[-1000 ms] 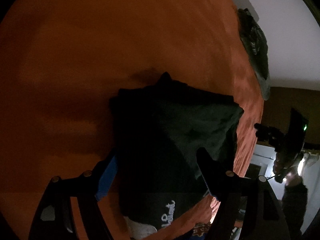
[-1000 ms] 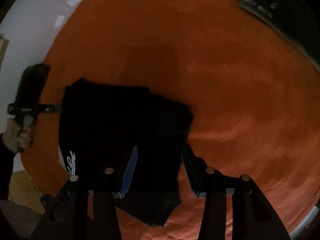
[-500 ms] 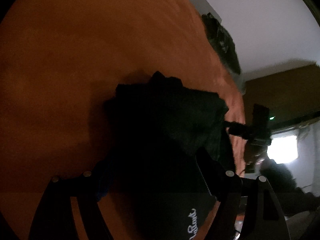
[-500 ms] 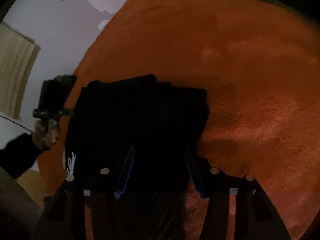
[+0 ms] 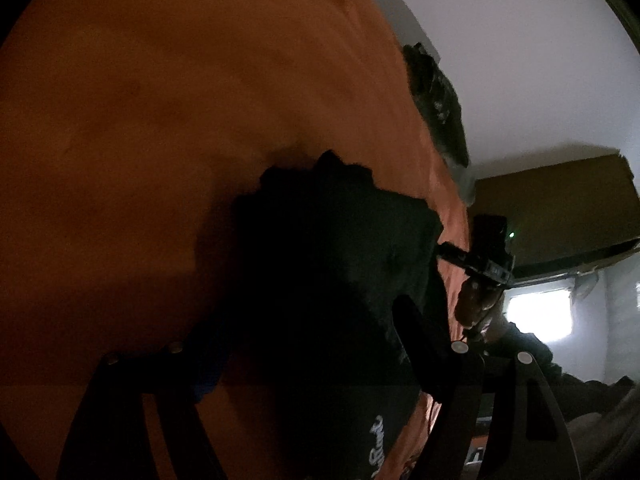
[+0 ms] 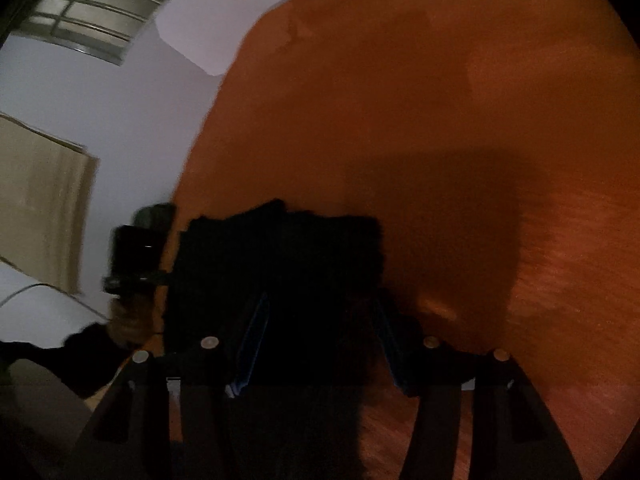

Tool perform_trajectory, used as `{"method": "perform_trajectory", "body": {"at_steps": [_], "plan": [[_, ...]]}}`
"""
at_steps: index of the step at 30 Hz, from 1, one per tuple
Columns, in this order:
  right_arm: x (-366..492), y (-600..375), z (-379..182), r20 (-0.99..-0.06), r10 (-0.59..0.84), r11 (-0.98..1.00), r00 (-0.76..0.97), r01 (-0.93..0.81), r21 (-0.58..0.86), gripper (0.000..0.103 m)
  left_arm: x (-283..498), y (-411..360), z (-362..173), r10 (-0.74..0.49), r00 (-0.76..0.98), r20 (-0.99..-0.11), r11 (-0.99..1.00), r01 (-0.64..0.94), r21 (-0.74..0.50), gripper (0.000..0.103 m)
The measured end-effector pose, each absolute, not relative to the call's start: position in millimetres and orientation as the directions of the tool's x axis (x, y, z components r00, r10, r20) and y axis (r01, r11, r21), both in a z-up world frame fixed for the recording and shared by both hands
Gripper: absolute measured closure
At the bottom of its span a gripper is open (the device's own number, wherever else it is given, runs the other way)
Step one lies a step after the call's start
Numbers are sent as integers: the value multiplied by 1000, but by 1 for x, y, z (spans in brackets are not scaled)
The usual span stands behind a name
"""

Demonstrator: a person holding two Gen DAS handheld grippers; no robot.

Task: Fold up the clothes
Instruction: 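Lift the folded black shirt with both grippers toward the patterned garment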

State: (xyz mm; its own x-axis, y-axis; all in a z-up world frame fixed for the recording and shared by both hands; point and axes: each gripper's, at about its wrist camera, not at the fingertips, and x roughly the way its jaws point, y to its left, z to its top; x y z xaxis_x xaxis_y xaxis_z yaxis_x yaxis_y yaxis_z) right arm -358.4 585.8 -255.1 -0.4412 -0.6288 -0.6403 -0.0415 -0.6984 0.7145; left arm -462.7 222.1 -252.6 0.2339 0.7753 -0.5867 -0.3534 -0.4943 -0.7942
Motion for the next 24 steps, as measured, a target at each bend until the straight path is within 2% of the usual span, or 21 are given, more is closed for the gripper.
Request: {"method": "perform_trajectory", "body": {"at_steps": [8, 10, 11, 12, 13, 14, 16, 20, 21, 22, 24], "plan": [[-371, 606, -248, -598, -664, -671, -449, 5, 742, 50, -485, 225, -265, 857, 212, -470, -418, -246, -874, 26], [-378, 612, -247, -576, -664, -658, -477, 8, 753, 57, -486, 226, -264, 859, 205, -469, -415, -257, -873, 28], [-379, 613, -246, -563, -669, -648, -485, 10, 762, 62, -485, 228, -261, 855, 195, -481, -421, -281, -862, 36], [-380, 611, -246, -553, -680, -640, -482, 19, 769, 74, -484, 228, -259, 848, 173, -501, -436, -311, -845, 42], [-380, 609, -245, -547, -688, -635, -478, 32, 772, 83, -481, 229, -256, 839, 148, -523, -453, -341, -823, 55], [-380, 609, -241, -553, -686, -651, -472, 59, 757, 85, -479, 228, -255, 837, 127, -532, -462, -356, -812, 63], [-375, 608, -234, -564, -679, -674, -469, 93, 733, 87, -476, 223, -255, 851, 119, -512, -445, -355, -822, 67], [-369, 624, -239, -589, -693, -669, -415, 68, 740, 85, -484, 218, -266, 849, 166, -501, -437, -310, -844, 66], [-369, 628, -242, -598, -697, -668, -396, 54, 743, 76, -487, 217, -268, 856, 182, -484, -424, -288, -859, 65], [-369, 632, -247, -604, -705, -659, -372, 28, 752, 60, -489, 217, -269, 861, 195, -469, -411, -274, -869, 60], [-371, 639, -254, -599, -724, -638, -342, 3, 770, 56, -490, 216, -269, 872, 215, -441, -384, -258, -886, 53]]}}
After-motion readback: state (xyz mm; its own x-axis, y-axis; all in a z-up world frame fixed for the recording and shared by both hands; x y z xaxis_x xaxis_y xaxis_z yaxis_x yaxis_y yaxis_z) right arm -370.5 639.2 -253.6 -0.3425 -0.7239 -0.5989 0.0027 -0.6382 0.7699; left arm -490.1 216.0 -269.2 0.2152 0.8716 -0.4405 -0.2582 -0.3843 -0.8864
